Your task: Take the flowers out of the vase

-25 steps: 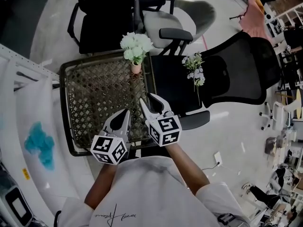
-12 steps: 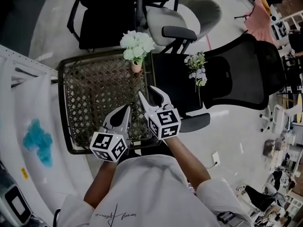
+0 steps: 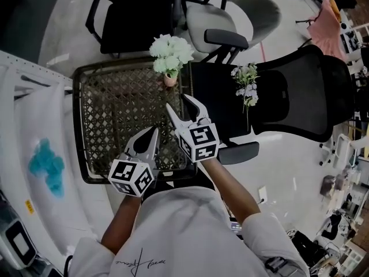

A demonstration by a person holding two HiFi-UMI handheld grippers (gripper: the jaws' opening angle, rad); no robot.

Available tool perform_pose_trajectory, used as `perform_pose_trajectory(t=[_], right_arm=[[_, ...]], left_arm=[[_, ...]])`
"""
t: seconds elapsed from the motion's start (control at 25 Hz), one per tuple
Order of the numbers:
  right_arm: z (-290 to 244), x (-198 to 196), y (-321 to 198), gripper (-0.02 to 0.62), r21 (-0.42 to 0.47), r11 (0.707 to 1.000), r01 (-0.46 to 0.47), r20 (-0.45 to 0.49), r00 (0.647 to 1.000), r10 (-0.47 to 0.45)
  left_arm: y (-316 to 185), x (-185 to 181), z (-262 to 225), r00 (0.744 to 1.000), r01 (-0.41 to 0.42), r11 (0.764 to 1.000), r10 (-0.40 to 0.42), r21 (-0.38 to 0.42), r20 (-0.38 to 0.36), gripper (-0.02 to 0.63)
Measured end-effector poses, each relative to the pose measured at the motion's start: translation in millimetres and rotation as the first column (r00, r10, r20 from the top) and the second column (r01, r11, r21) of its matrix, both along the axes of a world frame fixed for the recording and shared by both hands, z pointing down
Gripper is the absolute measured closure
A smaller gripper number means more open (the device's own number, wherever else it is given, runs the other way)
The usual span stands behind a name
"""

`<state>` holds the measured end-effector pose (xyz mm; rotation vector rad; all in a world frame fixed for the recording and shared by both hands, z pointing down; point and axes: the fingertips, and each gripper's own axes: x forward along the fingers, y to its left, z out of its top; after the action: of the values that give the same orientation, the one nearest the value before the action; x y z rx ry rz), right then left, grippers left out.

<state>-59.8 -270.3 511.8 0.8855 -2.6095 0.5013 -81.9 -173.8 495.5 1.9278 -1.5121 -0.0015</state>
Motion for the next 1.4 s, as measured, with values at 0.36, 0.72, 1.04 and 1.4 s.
perform_pose_trajectory(t=[0.36,0.72,1.04,1.4], right_arm=[[15,-7,-24,0.334,0.036,0.999,0.001,-0.015,1.0,0.0],[32,-14,-48,0.292,0.04,0.999,-0.008,-0.013,1.0,0.009],[52,-16,-67,0.25,0.028,0.999,-0.043,-0.006,0.999,0.043],[73,-27,-83,0.235,0.037,0.999,-0.029,-0.023,0.999,0.03]], left_arm=[[3,-2,16,0.999,0.035,0.998,-0.035,-0.051,-0.008,0.604],[10,-6,32,0.999,0.053,0.993,-0.054,-0.101,-0.006,0.605],[23,-12,44,0.996,0.088,0.986,-0.089,-0.143,0.0,0.604],[26,-3,56,0.997,0.078,0.984,-0.077,-0.161,0.012,0.604]])
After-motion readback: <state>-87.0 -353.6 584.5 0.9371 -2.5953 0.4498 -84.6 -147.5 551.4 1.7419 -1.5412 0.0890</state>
